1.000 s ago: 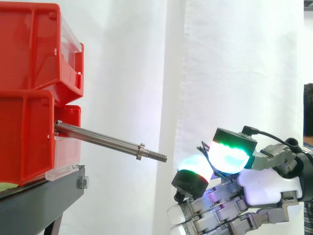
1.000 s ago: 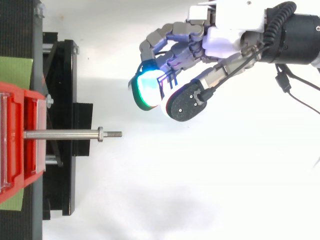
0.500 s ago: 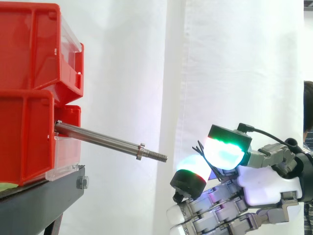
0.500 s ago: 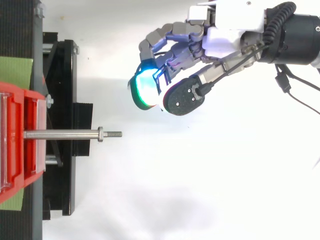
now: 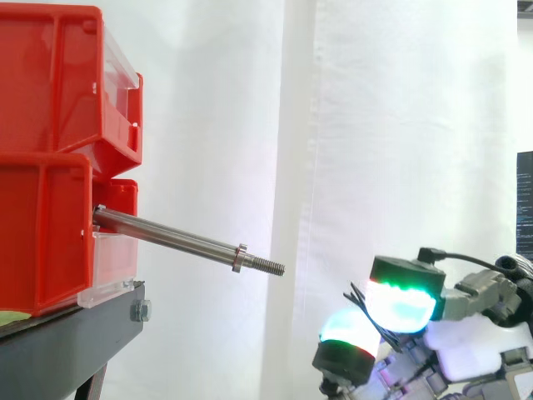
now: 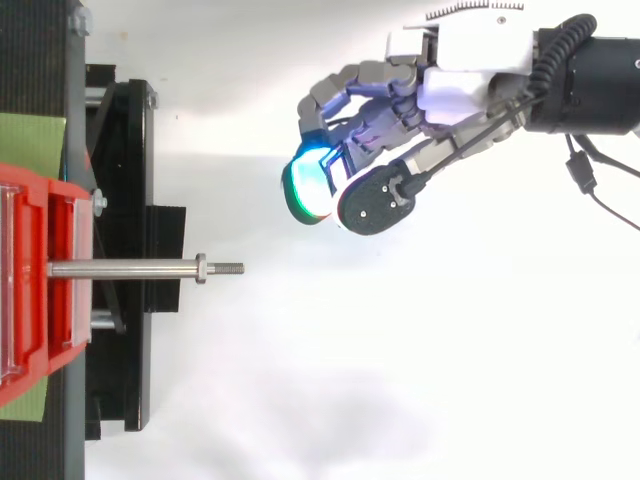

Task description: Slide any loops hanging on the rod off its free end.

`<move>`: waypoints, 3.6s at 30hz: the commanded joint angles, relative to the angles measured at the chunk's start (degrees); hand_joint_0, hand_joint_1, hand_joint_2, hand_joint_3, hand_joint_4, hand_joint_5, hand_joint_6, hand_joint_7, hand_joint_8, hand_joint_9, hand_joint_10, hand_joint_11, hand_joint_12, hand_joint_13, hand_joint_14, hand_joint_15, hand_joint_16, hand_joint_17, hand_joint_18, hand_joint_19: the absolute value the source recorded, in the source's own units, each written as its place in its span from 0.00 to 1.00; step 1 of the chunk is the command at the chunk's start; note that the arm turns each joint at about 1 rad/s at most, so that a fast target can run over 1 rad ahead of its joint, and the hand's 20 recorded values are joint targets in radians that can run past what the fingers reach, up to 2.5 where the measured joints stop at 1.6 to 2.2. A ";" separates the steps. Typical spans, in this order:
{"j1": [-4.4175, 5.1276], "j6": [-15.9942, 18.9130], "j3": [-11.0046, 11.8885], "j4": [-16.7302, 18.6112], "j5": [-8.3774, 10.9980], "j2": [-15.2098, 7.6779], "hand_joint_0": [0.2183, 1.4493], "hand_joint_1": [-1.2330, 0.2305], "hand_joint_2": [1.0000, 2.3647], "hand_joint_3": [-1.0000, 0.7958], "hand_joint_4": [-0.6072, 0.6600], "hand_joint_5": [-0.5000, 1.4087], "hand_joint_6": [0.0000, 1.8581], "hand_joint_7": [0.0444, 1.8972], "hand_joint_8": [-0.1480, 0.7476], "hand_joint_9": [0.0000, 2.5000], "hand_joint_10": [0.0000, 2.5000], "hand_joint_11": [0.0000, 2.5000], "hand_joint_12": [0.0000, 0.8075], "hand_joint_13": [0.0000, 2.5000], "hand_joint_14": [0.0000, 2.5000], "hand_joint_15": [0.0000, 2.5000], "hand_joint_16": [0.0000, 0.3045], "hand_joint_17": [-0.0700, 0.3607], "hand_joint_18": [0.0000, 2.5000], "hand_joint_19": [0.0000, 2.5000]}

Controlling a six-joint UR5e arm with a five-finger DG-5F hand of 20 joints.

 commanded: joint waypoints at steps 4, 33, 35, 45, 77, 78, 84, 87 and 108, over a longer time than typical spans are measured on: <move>0.01 -1.40 0.03 -1.80 -0.22 1.12 0.31 0.41 0.00 0.28 0.57 0.19 0.44 0.66 0.42 0.26 0.00 0.05 0.29 0.20 0.00 0.01 0.09 0.31 0.18 0.10; -0.25 -3.86 1.26 -3.20 0.04 2.17 0.31 0.42 0.00 0.28 0.56 0.19 0.43 0.67 0.39 0.27 0.00 0.04 0.25 0.20 0.00 0.01 0.07 0.28 0.14 0.10; -0.25 -4.39 1.26 -3.20 0.04 2.35 0.31 0.38 0.00 0.28 0.58 0.19 0.43 0.67 0.40 0.26 0.00 0.04 0.26 0.20 0.00 0.01 0.08 0.28 0.15 0.10; -0.52 -6.23 1.17 -6.37 0.04 4.19 0.34 0.29 0.00 0.28 0.58 0.17 0.45 0.64 0.41 0.24 0.00 0.04 0.28 0.19 0.00 0.01 0.09 0.30 0.16 0.08; -0.08 -6.32 1.26 -7.16 0.75 4.54 0.35 0.31 0.00 0.28 0.60 0.17 0.45 0.62 0.42 0.20 0.00 0.03 0.29 0.19 0.00 0.01 0.09 0.31 0.17 0.10; 0.01 -6.32 1.26 -7.07 0.75 4.54 0.34 0.33 0.00 0.28 0.60 0.17 0.45 0.62 0.42 0.20 0.00 0.03 0.30 0.19 0.00 0.01 0.09 0.31 0.17 0.10; 0.01 -6.41 1.17 -6.98 1.10 4.54 0.30 0.49 0.00 0.28 0.55 0.19 0.45 0.67 0.41 0.25 0.00 0.03 0.29 0.21 0.00 0.01 0.09 0.31 0.18 0.12; 0.10 -6.41 1.17 -6.98 1.01 4.54 0.31 0.52 0.00 0.29 0.54 0.19 0.44 0.66 0.40 0.26 0.00 0.03 0.29 0.21 0.00 0.02 0.09 0.31 0.18 0.12; 0.01 -6.41 1.17 -6.89 1.19 4.54 0.36 0.28 0.00 0.28 0.60 0.16 0.46 0.61 0.43 0.23 0.00 0.04 0.31 0.20 0.00 0.01 0.10 0.32 0.20 0.10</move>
